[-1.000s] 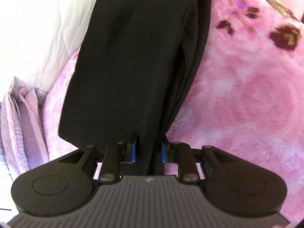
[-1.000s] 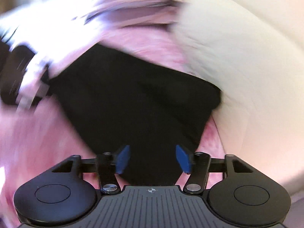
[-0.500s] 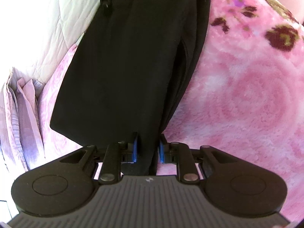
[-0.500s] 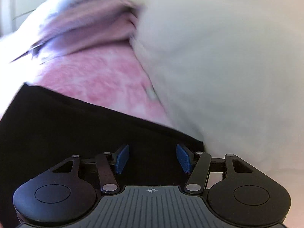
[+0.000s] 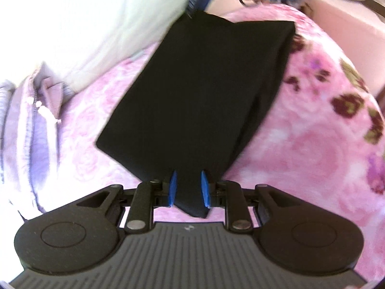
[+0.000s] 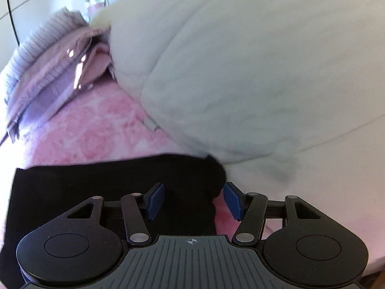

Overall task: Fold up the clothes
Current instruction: 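Lower the folded black trousers onto the blanket with both grippers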

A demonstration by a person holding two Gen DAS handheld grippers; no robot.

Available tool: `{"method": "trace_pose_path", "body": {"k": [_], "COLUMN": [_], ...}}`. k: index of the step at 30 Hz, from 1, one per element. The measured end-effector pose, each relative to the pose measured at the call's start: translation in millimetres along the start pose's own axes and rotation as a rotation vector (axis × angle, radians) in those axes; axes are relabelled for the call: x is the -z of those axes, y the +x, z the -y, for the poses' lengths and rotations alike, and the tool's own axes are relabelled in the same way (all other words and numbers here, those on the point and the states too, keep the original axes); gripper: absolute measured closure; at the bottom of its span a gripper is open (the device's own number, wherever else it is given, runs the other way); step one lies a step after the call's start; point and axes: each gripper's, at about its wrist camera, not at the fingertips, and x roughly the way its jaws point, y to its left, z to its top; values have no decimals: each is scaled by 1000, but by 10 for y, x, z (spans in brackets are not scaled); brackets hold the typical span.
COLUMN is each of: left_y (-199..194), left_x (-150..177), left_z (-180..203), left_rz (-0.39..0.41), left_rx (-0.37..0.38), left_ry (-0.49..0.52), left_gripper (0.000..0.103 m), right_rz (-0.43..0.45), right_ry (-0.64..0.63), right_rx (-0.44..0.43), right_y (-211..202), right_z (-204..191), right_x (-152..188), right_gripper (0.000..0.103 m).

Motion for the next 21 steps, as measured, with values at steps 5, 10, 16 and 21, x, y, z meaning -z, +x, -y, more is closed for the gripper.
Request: {"method": "trace_pose_path", "body": {"k": [5, 10, 16, 21], "left_y": [209, 506, 1111, 1320], "left_x": [-74, -203, -293, -282], "left_z": [-250, -517, -874, -845], "left_rz": [-15, -12, -52, -52], "left_rx": [-44, -69, -59, -77], "left_ry": [-35, -48, -120, -49], "left_gripper": [83, 83, 83, 84], "right_rz": [-4, -6, -101, -219], "right_ry": [-31, -30, 32, 165], "right_rx": [32, -1, -92, -180], "right_y": [375, -36, -705, -915], "right_z": [-67, -53, 149, 322], "right_x": [-80, 119, 638, 1104], "right_gripper": [44, 44, 44, 44]}}
